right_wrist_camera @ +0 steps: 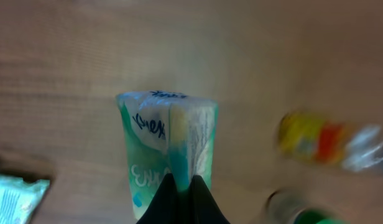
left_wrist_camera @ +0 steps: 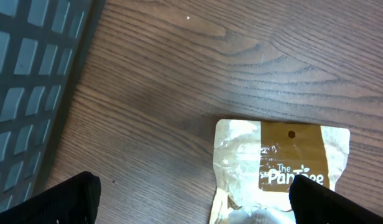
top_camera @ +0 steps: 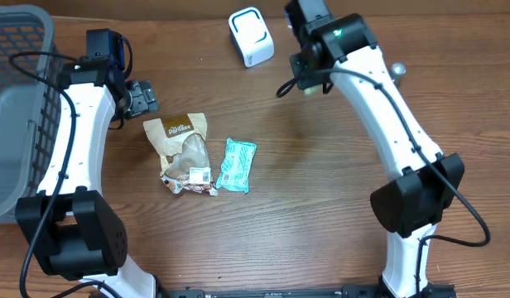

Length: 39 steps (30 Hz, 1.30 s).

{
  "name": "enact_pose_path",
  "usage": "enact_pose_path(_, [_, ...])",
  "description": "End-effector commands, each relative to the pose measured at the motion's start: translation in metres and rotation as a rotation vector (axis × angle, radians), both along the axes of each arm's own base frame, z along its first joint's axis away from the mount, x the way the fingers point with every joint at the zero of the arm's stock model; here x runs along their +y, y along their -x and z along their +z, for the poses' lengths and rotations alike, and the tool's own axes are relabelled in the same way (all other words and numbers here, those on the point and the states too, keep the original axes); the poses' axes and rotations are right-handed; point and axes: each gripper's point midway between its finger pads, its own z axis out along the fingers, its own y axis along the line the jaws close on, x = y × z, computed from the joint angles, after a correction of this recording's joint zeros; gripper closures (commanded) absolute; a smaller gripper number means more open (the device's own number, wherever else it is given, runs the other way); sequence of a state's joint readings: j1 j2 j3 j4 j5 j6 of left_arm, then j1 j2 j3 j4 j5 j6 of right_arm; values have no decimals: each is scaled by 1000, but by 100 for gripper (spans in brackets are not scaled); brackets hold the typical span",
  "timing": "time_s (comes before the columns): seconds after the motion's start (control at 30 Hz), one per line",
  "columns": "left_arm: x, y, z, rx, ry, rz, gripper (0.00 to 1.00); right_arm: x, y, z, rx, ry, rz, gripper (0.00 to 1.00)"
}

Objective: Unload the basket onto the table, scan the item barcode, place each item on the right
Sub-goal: 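Carry the tissue pack right and set it on the table, then open the right gripper and raise it off the tissue pack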

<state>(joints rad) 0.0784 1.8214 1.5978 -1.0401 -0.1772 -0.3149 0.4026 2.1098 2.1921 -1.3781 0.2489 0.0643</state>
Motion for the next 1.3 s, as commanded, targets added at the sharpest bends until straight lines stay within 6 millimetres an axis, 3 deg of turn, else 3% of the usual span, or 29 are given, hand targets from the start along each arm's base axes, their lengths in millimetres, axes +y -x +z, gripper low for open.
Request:
enact_pose_path(0.0, [-1, -2, 10, -24, -16, -7, 0, -6, 26, -60, 226, -143, -167, 96])
enact_pose_path(0.17, [-1, -2, 10, -24, -16, -7, 0, -31, 51, -116, 349, -90, -218, 96])
enact_pose_path(0.3, [-1, -2, 10, -24, -15, -7, 0, -54, 57, -146, 359, -47, -285, 96])
enact_pose_path(0.4, [-1, -2, 10, -24, -16, -7, 1, -68, 61, -153, 372, -32, -329, 96])
enact_pose_path(0.43, [-1, -2, 10, -24, -15, -7, 1, -71, 61, -153, 374, -32, -335, 93])
enact_pose_path(0.5, [-1, -2, 10, -24, -15, -7, 0, -75, 60, -153, 373, -35, -346, 72])
enact_pose_path(0.6, [-1, -2, 10, -24, -15, -7, 0, -74, 56, -154, 357, -42, -345, 69])
enact_pose_path(0.67, [-1, -2, 10, -24, -15, -7, 0, -68, 49, -154, 331, -66, -335, 65])
enact_pose_path(0.83, [-1, -2, 10, -24, -15, -7, 1, -19, 45, -154, 344, -244, -260, 65])
enact_pose_path(1.03, [-1, -2, 10, -24, -15, -7, 0, 23, 36, -151, 281, -293, -164, 66])
enact_pose_path(1.17, [-1, -2, 10, -24, -16, -7, 0, 41, 34, -156, 245, -316, -151, 66])
enact_pose_path(1.27, [-1, -2, 10, -24, -15, -7, 1, 40, 36, -166, 249, -310, -171, 66])
